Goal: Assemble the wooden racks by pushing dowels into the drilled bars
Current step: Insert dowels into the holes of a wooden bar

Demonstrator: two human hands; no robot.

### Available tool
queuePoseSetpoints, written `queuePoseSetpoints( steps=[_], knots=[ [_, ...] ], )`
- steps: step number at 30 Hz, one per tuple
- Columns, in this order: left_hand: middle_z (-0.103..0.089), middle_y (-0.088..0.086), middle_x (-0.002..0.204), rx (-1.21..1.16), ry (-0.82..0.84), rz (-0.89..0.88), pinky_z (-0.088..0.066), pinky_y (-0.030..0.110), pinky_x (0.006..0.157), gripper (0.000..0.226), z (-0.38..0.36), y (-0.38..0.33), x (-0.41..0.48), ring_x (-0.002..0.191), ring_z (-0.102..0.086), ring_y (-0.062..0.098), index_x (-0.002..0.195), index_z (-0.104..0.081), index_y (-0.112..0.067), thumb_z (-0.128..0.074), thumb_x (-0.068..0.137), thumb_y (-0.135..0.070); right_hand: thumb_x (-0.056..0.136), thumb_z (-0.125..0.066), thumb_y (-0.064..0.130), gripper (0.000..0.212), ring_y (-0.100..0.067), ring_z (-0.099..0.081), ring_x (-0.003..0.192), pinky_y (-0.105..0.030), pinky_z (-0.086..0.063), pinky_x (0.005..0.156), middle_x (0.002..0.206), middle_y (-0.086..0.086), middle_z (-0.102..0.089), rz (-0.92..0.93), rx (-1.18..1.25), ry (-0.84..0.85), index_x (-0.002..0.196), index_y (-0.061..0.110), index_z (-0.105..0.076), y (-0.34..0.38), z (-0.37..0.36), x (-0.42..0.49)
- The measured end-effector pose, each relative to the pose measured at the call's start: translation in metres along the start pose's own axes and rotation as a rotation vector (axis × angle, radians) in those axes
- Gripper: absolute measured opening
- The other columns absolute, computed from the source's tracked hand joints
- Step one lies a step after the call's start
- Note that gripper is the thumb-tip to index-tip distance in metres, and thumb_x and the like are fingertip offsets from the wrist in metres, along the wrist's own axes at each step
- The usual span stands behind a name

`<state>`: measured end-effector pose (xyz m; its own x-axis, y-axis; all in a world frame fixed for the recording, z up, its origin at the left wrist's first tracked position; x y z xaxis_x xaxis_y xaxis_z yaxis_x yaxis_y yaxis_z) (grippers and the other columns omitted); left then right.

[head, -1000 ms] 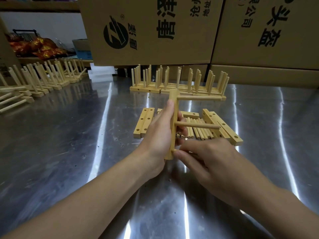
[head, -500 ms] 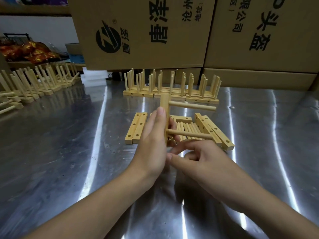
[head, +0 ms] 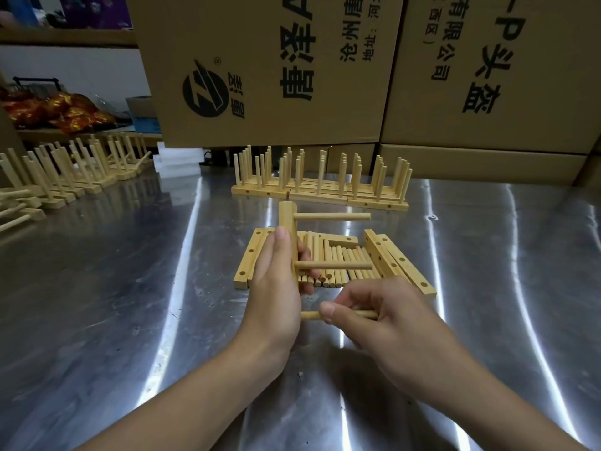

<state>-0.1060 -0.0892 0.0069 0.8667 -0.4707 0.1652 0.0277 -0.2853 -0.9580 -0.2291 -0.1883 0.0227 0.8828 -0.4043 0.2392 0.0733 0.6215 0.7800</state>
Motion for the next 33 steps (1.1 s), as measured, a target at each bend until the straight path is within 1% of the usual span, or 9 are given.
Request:
queuePoseSetpoints(
  steps=[3, 7, 11, 15, 22, 26, 29, 31, 33],
  knots=[
    [-0.063, -0.004, 0.083, -0.003, 0.006, 0.006, -0.049, 0.036, 0.075, 0.047, 0.000, 0.001, -0.002, 0.076, -0.058, 0.013, 0.091, -0.066, -0.025, -0.035, 0.111, -0.055, 0.092, -0.077, 0.044, 0.027, -0.006, -0.040, 0.050, -0.027, -0.034, 0.053, 0.052, 0.007, -0.049, -0.026, 0.066, 0.021, 0.073, 0.024, -0.073, -0.002, 0.002, 0.001],
    [-0.065, -0.008, 0.088, 0.073, 0.148, -0.069, -0.050, 0.032, 0.081, 0.040, 0.001, -0.013, 0.006, 0.084, -0.063, 0.010, 0.097, -0.067, -0.030, -0.044, 0.101, -0.062, 0.078, -0.087, 0.040, 0.032, -0.013, -0.046, 0.040, -0.020, -0.034, 0.040, 0.052, -0.006, -0.058, -0.134, 0.412, -0.029, 0.073, 0.010, -0.077, -0.007, 0.031, 0.013],
    [-0.074, -0.003, 0.105, 0.181, 0.333, -0.169, -0.052, 0.025, 0.079, 0.029, 0.017, -0.033, 0.025, 0.098, -0.069, 0.014, 0.125, -0.064, -0.030, -0.070, 0.098, -0.038, 0.070, -0.093, 0.043, 0.031, -0.014, -0.045, 0.045, -0.019, -0.035, 0.044, 0.055, -0.005, -0.057, -0.141, 0.487, -0.153, 0.071, 0.014, -0.080, -0.017, 0.058, 0.019],
    [-0.074, -0.004, 0.102, 0.437, 0.363, -0.286, -0.058, 0.028, 0.076, 0.035, 0.032, -0.040, 0.037, 0.097, -0.072, 0.018, 0.118, -0.068, -0.030, -0.080, 0.086, -0.036, 0.074, -0.086, 0.039, 0.030, -0.012, -0.045, 0.044, -0.020, -0.040, 0.045, 0.049, -0.003, -0.054, -0.069, 0.447, -0.278, 0.068, 0.011, -0.077, -0.023, 0.060, 0.022],
    [-0.077, -0.012, 0.104, 0.721, 0.390, -0.343, -0.057, 0.043, 0.077, 0.035, 0.051, -0.055, 0.048, 0.101, -0.070, 0.015, 0.111, -0.076, -0.043, -0.076, 0.080, -0.059, 0.080, -0.084, 0.043, 0.030, -0.010, -0.048, 0.047, -0.025, -0.039, 0.049, 0.053, -0.004, -0.062, 0.059, 0.235, -0.380, 0.071, 0.015, -0.076, -0.024, 0.058, 0.021],
    [-0.077, -0.018, 0.104, 0.797, 0.398, -0.335, -0.053, 0.038, 0.077, 0.031, 0.057, -0.061, 0.050, 0.100, -0.069, 0.013, 0.105, -0.077, -0.051, -0.084, 0.075, -0.060, 0.083, -0.084, 0.045, 0.026, -0.009, -0.055, 0.053, -0.029, -0.044, 0.054, 0.061, 0.001, -0.068, 0.078, 0.170, -0.375, 0.074, 0.022, -0.076, -0.025, 0.055, 0.019],
    [-0.074, -0.024, 0.100, 0.913, 0.453, -0.345, -0.046, 0.022, 0.075, 0.026, 0.056, -0.060, 0.048, 0.098, -0.065, 0.008, 0.096, -0.078, -0.055, -0.091, 0.073, -0.055, 0.083, -0.083, 0.049, 0.027, -0.013, -0.059, 0.056, -0.035, -0.048, 0.057, 0.064, 0.003, -0.070, 0.073, 0.120, -0.381, 0.076, 0.024, -0.075, -0.029, 0.052, 0.019],
    [-0.071, -0.019, 0.093, 0.943, 0.486, -0.388, -0.041, 0.017, 0.073, 0.022, 0.053, -0.064, 0.051, 0.095, -0.063, 0.011, 0.092, -0.079, -0.051, -0.086, 0.072, -0.055, 0.083, -0.080, 0.064, 0.033, -0.012, -0.064, 0.058, -0.034, -0.050, 0.058, 0.068, 0.007, -0.072, 0.061, 0.041, -0.342, 0.084, 0.031, -0.076, -0.034, 0.057, 0.021],
    [-0.069, -0.018, 0.090, 0.928, 0.472, -0.388, -0.039, 0.014, 0.071, 0.024, 0.057, -0.071, 0.059, 0.089, -0.062, 0.011, 0.097, -0.081, -0.047, -0.085, 0.074, -0.052, 0.081, -0.065, 0.084, 0.048, -0.008, -0.069, 0.068, -0.034, -0.053, 0.060, 0.080, 0.017, -0.073, 0.036, -0.087, -0.314, 0.101, 0.041, -0.074, -0.043, 0.070, 0.022]
  ],
)
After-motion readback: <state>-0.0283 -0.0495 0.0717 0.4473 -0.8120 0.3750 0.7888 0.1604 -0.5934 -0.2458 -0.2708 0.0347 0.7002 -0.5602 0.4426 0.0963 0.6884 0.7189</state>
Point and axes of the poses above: each hand's wrist, its own x-axis towards the middle knuckle, its own z-axis out of the back of the hand, y = z × x, the point moved 3 cm from there along x, towards the middle knuckle
